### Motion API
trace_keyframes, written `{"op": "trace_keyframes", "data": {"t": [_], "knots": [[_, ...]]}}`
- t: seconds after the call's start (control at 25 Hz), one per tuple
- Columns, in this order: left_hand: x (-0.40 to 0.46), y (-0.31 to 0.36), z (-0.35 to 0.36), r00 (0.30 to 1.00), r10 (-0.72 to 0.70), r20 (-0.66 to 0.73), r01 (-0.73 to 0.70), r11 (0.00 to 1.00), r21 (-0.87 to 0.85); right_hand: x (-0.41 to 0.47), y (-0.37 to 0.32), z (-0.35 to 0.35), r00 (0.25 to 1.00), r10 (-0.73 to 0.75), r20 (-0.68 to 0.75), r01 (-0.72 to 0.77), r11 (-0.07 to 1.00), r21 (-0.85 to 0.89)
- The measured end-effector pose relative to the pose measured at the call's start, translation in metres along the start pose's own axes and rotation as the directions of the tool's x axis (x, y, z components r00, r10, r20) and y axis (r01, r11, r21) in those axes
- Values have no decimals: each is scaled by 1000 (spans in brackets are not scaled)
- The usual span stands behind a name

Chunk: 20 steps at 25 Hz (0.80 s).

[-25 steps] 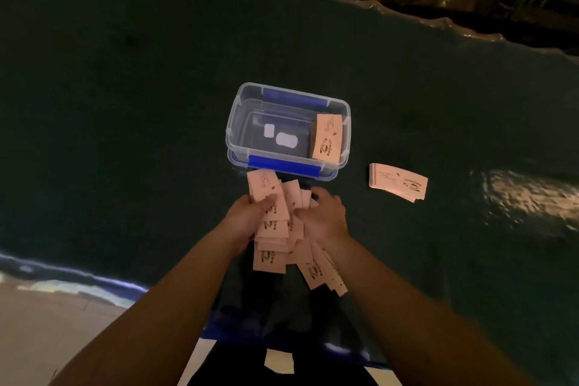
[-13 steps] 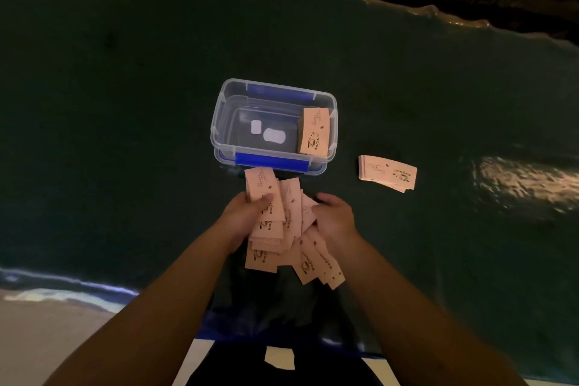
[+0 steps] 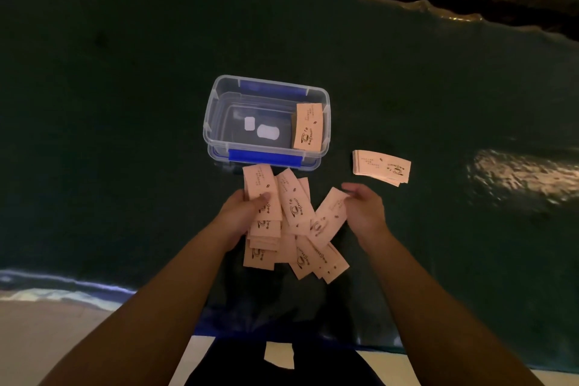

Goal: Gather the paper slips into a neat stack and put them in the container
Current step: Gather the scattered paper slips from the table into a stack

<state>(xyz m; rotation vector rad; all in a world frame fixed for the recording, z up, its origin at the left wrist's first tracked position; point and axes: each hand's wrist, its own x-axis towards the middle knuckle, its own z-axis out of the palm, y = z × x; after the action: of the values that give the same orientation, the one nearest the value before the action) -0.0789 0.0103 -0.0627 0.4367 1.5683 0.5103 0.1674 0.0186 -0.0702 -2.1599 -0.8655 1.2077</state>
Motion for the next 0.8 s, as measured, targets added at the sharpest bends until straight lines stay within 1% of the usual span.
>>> {"op": "trace_keyframes", "data": {"t": [0.12,0.2,0.24,0.28,0.32,0.36,0.4,0.44,0.52,0.6,0.68,0.72,0.8], "knots": [[0,1,0,1000,-10,-13,10,1000,5,9,-17,-5,991,-60,121,69,995,-70],[-1,1,-1,1000,-18,-15,18,1000,4,15,-29,-9,978,-110,176,143,973,-182],[-1,0,-3,1000,-19,-16,19,1000,7,18,-36,-13,976,-151,154,184,955,-233],[-1,0,-3,1000,-17,-15,17,1000,9,23,-43,-20,978,-183,101,203,944,-261],[-1,0,-4,1000,-14,-18,14,1000,5,27,-49,-27,982,-182,59,191,948,-254],[-2,0,-5,1000,-12,-19,12,1000,-3,31,-53,-32,986,-157,54,165,960,-227],[-3,0,-4,1000,-10,-17,10,1000,-13,32,-53,-33,987,-131,94,147,971,-190],[-3,0,-3,1000,-9,-12,9,1000,-22,30,-54,-29,979,-109,170,138,976,-169],[-4,0,-1,1000,-10,-4,9,999,-30,20,-50,-7,939,-61,339,135,971,-198],[-6,-1,2,1000,-6,3,6,1000,-1,12,-41,18,911,-43,410,140,968,-208],[-7,-2,4,1000,6,9,-6,1000,30,9,-31,36,914,-61,400,145,972,-183],[-6,-2,5,1000,9,8,-9,999,37,9,-27,40,930,-77,360,149,973,-177],[-5,-1,8,1000,16,1,-16,999,47,7,-20,42,969,-103,225,151,966,-211]]}}
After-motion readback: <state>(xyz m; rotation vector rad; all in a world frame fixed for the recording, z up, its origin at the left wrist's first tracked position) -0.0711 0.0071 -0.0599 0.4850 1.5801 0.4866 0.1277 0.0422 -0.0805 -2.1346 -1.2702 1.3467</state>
